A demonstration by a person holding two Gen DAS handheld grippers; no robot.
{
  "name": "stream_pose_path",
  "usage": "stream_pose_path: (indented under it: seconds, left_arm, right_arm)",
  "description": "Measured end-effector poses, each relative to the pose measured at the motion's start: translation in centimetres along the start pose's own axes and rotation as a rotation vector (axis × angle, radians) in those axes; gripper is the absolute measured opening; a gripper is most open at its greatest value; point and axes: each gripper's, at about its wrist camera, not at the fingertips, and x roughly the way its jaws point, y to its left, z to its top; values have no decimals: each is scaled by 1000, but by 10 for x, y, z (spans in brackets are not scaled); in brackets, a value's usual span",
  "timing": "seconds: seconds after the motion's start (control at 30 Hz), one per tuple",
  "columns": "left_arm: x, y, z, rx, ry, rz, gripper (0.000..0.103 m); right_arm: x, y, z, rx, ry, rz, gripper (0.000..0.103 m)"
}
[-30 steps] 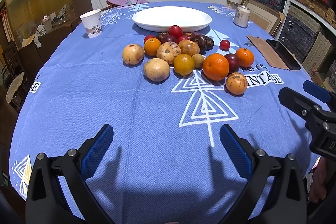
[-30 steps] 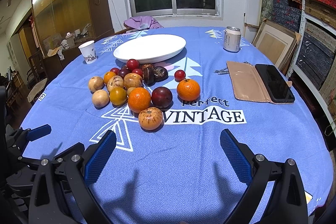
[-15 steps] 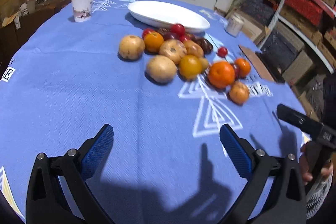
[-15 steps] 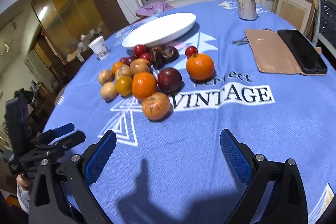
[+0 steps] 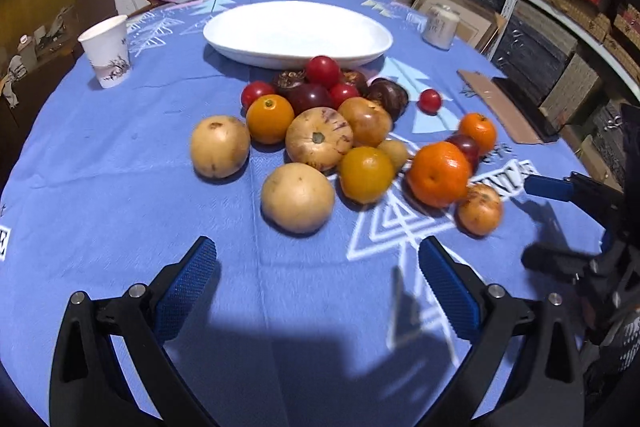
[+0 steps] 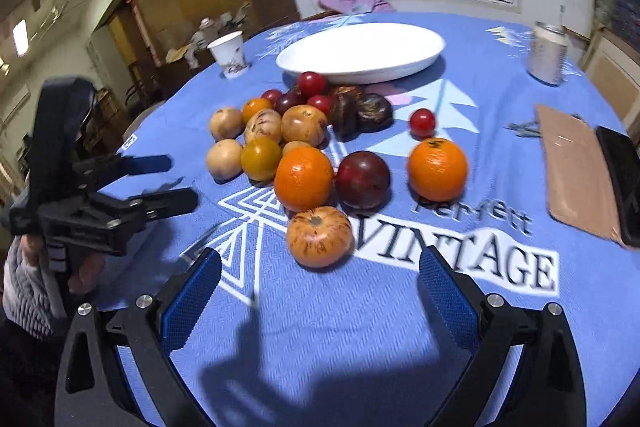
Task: Organize fruits
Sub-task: 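Grasp a pale yellow fruit with the left gripper while the right grasps a striped fruit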
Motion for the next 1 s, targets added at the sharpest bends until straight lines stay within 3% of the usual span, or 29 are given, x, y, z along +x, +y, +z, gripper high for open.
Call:
stream_pose_path:
  seconds: [0.07, 0.2, 0.27, 0.33, 0.5, 0.57, 0.6, 0.7, 0.83, 1.0]
  left_arm:
    - [11, 0, 5, 13, 19, -3, 99]
    - [21, -3, 17, 38, 25, -40, 99]
    - [23, -6, 23, 69, 0, -27, 99]
    - [26, -9, 27, 89, -14, -18, 99]
    - [37, -14, 28, 113, 3, -25, 98]
    - [40, -15, 28, 126, 3, -25, 92]
    - [44, -16, 28, 137, 14, -28, 80]
    - [47, -16, 26, 145, 20, -23, 78]
    - [45, -12, 26, 118, 17, -56, 77]
    - [42, -14, 24, 131, 8, -65, 68]
  right_arm:
    - [5, 1, 1, -21, -3, -27, 100]
    - [9, 0, 3, -23, 5, 2, 100]
    - [11, -2, 5, -2, 13, 9, 90]
    - [17, -7, 7, 32, 36, 21, 73]
    - [30, -5, 9, 23, 60, 16, 72]
    - [31, -4, 11, 19, 52, 15, 72]
    - [33, -3, 12, 19, 56, 20, 72]
    - [37, -4, 13, 24, 68, 25, 71]
    - [38, -2, 13, 24, 71, 22, 50]
    - [37, -5, 13, 39, 70, 31, 42]
